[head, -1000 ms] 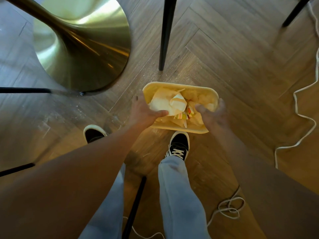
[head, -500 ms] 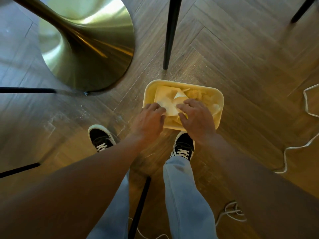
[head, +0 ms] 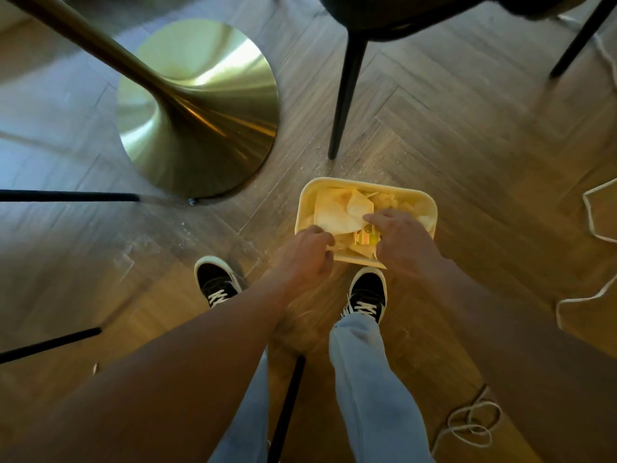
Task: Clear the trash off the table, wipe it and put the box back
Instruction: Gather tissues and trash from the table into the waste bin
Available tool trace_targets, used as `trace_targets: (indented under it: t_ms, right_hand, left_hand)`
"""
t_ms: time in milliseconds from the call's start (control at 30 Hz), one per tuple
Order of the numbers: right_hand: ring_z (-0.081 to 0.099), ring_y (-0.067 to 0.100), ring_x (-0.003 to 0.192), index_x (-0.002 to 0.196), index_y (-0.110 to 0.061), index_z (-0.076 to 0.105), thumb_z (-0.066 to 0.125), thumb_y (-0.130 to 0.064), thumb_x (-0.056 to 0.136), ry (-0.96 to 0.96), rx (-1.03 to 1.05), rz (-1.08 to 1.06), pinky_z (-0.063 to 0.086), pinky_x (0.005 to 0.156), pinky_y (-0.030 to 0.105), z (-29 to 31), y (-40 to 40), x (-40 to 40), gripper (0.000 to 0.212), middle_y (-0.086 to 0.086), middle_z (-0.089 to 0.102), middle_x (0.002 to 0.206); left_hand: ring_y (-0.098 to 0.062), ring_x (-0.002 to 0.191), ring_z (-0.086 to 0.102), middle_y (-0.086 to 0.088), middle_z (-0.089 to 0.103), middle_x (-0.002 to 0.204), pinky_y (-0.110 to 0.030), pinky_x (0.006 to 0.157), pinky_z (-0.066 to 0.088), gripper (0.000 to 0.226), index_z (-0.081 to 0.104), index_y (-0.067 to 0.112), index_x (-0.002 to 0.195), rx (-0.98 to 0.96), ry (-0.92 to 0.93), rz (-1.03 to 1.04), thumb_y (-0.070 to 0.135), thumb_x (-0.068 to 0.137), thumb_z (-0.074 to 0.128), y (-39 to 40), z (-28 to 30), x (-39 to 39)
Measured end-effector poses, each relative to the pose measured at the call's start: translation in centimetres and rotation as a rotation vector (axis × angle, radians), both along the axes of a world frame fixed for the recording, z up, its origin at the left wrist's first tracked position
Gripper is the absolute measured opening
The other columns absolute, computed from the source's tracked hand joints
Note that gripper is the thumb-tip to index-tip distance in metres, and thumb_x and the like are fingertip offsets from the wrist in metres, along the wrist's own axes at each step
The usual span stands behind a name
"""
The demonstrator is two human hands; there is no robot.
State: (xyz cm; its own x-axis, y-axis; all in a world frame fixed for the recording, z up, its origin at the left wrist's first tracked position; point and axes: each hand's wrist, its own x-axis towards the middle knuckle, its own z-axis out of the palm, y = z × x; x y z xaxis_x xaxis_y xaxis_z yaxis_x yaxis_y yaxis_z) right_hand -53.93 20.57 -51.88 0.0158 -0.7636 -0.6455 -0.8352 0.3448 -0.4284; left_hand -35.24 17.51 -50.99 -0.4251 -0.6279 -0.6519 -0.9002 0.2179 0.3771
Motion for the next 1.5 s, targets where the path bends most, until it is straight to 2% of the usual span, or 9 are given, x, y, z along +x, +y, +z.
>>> trace_targets:
  t_ms: [267,367,600,800,1000,1200,1267,1367,1500]
  right_hand:
    - [0.057,0.024,0.111,0.131,-0.022,0.057,0.059,-0.011,0.084,-0.032,-0.083,-0.139,0.044,0.087,0.031,11.4,-0.6,-0.5,0.049,0.007,0.056,0.131]
    - [0.059,0.022,0.108,0.128,-0.021,0.059,0.059,-0.014,0.085,-0.059,-0.09,-0.108,0.047,0.089,0.033,16.3,-0.5,-0.1,0.043,0.005,0.061,0.126]
    - [0.06,0.016,0.095,0.121,-0.021,0.062,0.061,-0.015,0.084,-0.199,-0.062,-0.153,0.049,0.086,0.031,27.0,0.3,2.7,0.037,-0.005,0.061,0.097]
    - [0.061,0.016,0.094,0.12,-0.025,0.063,0.064,-0.018,0.087,-0.256,-0.136,-0.227,0.052,0.085,0.035,35.0,-0.3,5.4,0.034,-0.005,0.061,0.1]
    - [0.059,0.016,0.107,0.117,-0.029,0.063,0.062,-0.023,0.089,-0.345,-0.165,-0.285,0.05,0.095,0.04,40.9,-0.9,7.9,0.029,-0.002,0.063,0.113]
    - [0.062,0.01,0.094,0.11,-0.029,0.064,0.062,-0.019,0.088,-0.415,-0.153,-0.211,0.048,0.073,0.02,45.3,-2.3,12.4,0.025,-0.004,0.066,0.099]
    - [0.063,0.013,0.093,0.105,-0.028,0.065,0.065,-0.019,0.086,-0.424,-0.14,-0.2,0.048,0.076,0.024,46.4,-2.9,14.7,0.021,-0.003,0.066,0.094]
    - [0.065,0.011,0.086,0.105,-0.023,0.066,0.065,-0.024,0.089,-0.466,-0.171,-0.222,0.051,0.073,0.024,48.3,-4.0,18.6,0.015,0.0,0.068,0.092]
    - [0.068,0.016,0.083,0.099,-0.024,0.066,0.063,-0.029,0.091,-0.515,-0.213,-0.254,0.053,0.078,0.033,50.5,-5.7,24.1,0.01,0.004,0.07,0.093]
  left_hand:
    - [-0.016,0.1,0.058,-0.003,0.061,0.116,-0.029,0.082,0.049,0.027,0.061,0.018,0.119,0.039,0.093,0.358,0.021,0.093,0.053,-1.0,9.2,0.3]
    - [-0.012,0.088,0.059,-0.003,0.063,0.105,-0.024,0.073,0.048,0.025,0.061,0.019,0.117,0.064,0.134,0.409,0.021,0.094,0.054,-0.6,13.2,1.5]
    - [-0.01,0.095,0.059,0.001,0.064,0.106,-0.026,0.085,0.049,0.024,0.064,0.02,0.114,0.039,0.153,0.436,0.016,0.091,0.057,2.1,24.4,4.6]
    - [-0.005,0.084,0.058,0.003,0.065,0.1,-0.019,0.075,0.044,0.022,0.066,0.016,0.112,-0.037,0.254,0.639,0.014,0.091,0.059,4.0,32.8,7.9]
    - [-0.008,0.083,0.063,0.002,0.069,0.093,-0.027,0.079,0.052,0.015,0.068,0.022,0.101,-0.127,0.359,0.866,0.016,0.089,0.064,4.6,39.6,12.8]
    - [0.002,0.077,0.059,0.003,0.067,0.088,-0.002,0.066,0.042,0.018,0.067,0.018,0.102,-0.202,0.466,0.958,0.009,0.086,0.066,5.0,44.8,19.2]
    - [-0.001,0.078,0.061,0.0,0.068,0.088,-0.004,0.068,0.045,0.017,0.067,0.017,0.102,-0.193,0.519,0.992,0.009,0.086,0.066,5.2,46.1,21.5]
    - [-0.01,0.088,0.064,-0.001,0.069,0.094,-0.019,0.078,0.05,0.017,0.067,0.017,0.104,-0.185,0.591,1.038,0.014,0.088,0.065,5.0,47.6,25.4]
    - [-0.006,0.093,0.06,0.007,0.066,0.098,-0.025,0.083,0.05,0.019,0.066,0.023,0.11,-0.154,0.616,1.052,0.022,0.09,0.063,4.3,48.8,31.2]
